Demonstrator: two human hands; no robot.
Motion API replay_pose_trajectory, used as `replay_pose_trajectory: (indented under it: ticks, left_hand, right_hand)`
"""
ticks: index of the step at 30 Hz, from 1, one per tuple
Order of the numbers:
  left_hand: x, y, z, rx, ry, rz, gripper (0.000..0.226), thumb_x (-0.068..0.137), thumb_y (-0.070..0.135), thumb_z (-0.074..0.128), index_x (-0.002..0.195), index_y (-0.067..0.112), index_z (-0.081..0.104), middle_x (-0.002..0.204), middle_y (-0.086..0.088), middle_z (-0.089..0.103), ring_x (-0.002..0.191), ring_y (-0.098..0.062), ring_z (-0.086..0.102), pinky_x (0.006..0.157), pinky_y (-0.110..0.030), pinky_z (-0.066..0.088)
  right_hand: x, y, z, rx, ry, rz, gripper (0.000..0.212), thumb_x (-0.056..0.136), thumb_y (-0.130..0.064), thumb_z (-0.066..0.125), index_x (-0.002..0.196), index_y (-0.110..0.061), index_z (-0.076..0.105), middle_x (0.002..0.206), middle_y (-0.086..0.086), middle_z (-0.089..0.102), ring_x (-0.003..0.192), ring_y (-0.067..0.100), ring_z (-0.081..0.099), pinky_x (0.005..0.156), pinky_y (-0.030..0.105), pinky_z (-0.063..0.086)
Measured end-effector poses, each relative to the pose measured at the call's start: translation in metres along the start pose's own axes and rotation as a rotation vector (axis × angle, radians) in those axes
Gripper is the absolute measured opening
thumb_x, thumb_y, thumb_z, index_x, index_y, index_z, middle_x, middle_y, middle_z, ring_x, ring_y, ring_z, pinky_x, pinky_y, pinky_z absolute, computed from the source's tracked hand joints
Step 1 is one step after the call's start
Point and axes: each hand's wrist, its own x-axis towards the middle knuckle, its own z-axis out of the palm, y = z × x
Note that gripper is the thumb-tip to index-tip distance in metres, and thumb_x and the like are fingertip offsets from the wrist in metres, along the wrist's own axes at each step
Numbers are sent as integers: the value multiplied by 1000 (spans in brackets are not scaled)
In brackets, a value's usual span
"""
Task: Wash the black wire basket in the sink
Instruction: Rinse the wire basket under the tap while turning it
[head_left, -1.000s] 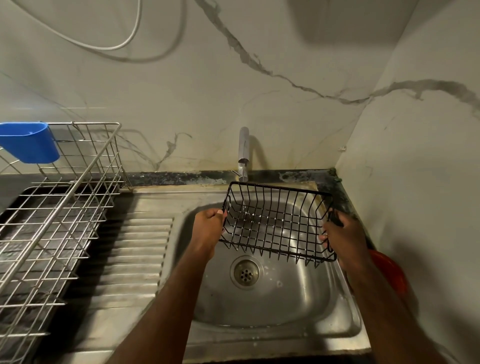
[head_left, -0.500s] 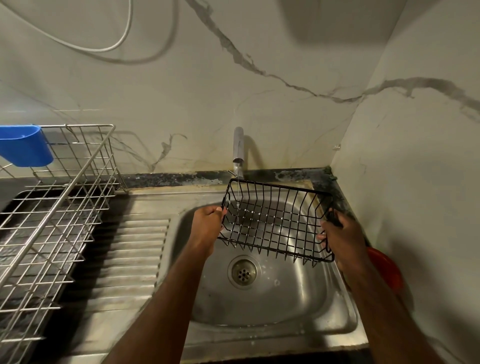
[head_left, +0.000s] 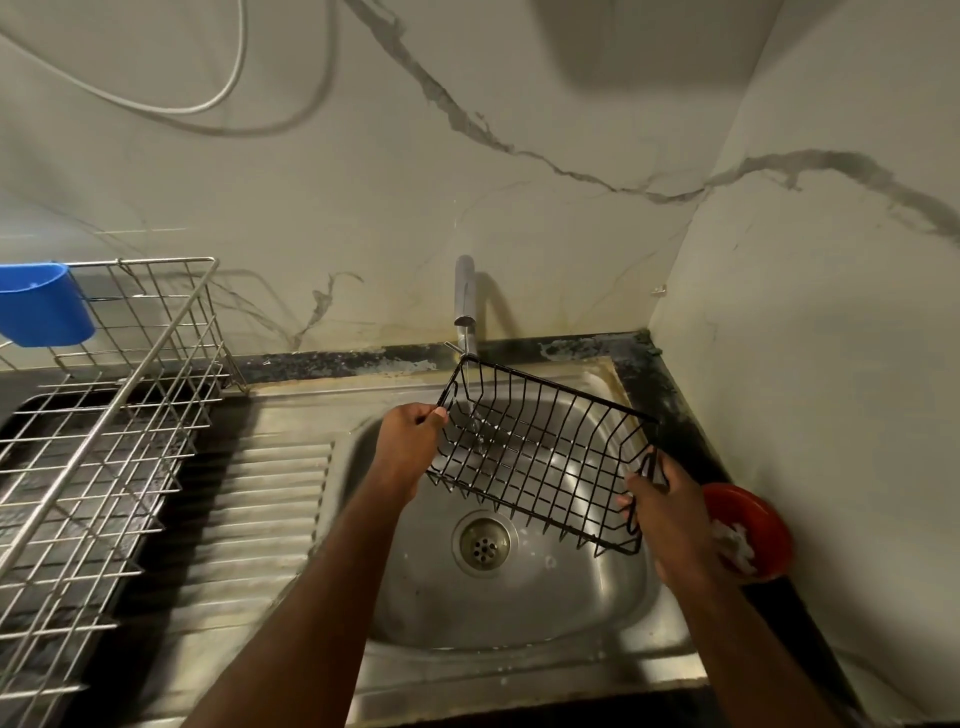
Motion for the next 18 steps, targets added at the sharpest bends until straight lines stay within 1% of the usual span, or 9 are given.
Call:
replay_pose_trajectory:
  ticks: [2,5,8,9,11,13,15,17,18]
  left_hand:
    - [1,-1,-1,18,4,7,19,100,19,58,100,6,72,86,-7,68,78,-17,57,70,-28,47]
    - [3,-2,-2,67,24,22,17,100,19,59,97,9,72,78,-6,65,71,-16,53,61,-25,45]
    - [6,-1,-4,172,37,49,18,100,21,59,92,12,72,70,-2,61,61,-11,48,50,-19,39]
    - [8,0,-5,202,41,70,18,100,21,59,92,11,72,72,-2,63,62,-11,49,51,-19,39]
    - [13,3,-7,264,38,121,20,101,19,57,93,11,73,80,-3,67,68,-11,54,53,-16,40]
    - [17,7,-10,305,17,153,21,102,18,56,91,11,72,81,-3,68,69,-12,56,54,-14,44]
    - [23,11,-13,390,-10,213,24,101,18,56,88,8,72,81,-7,70,71,-20,61,65,-27,50]
    - [29,15,-15,504,-43,269,25,101,18,55,89,4,72,84,-11,72,78,-28,65,73,-35,52]
    - [31,16,-16,544,-64,291,25,102,18,54,90,4,72,85,-12,72,78,-27,64,72,-35,51]
  right_hand:
    - [-6,1,1,0,5,7,54,93,-26,62,143,-29,42,105,4,68,90,17,67,74,36,56]
    - [-15,4,2,-8,12,7,60,92,-19,62,146,-27,38,105,-1,60,86,10,60,63,26,47]
    - [-24,8,7,-42,5,-1,64,89,-14,65,146,-22,37,119,7,61,96,18,61,75,34,52]
    - [-28,10,9,-50,-1,11,65,89,-12,65,145,-21,36,111,8,63,92,20,62,76,38,55]
    - [-36,11,14,-62,-16,47,65,90,-11,65,146,-16,33,95,4,60,80,15,59,70,34,53]
    - [-43,8,18,-76,-27,66,73,90,-14,66,150,-13,26,117,12,58,94,20,58,80,32,49]
    - [-44,2,18,-140,-1,21,82,89,-20,69,154,-18,18,144,14,45,124,28,50,99,40,46]
    - [-38,-9,15,-238,15,-99,81,88,-26,69,153,-25,21,148,7,41,132,27,44,106,44,43]
    - [-33,-17,15,-282,-5,-163,75,88,-29,67,151,-26,25,147,4,42,132,25,45,106,41,42]
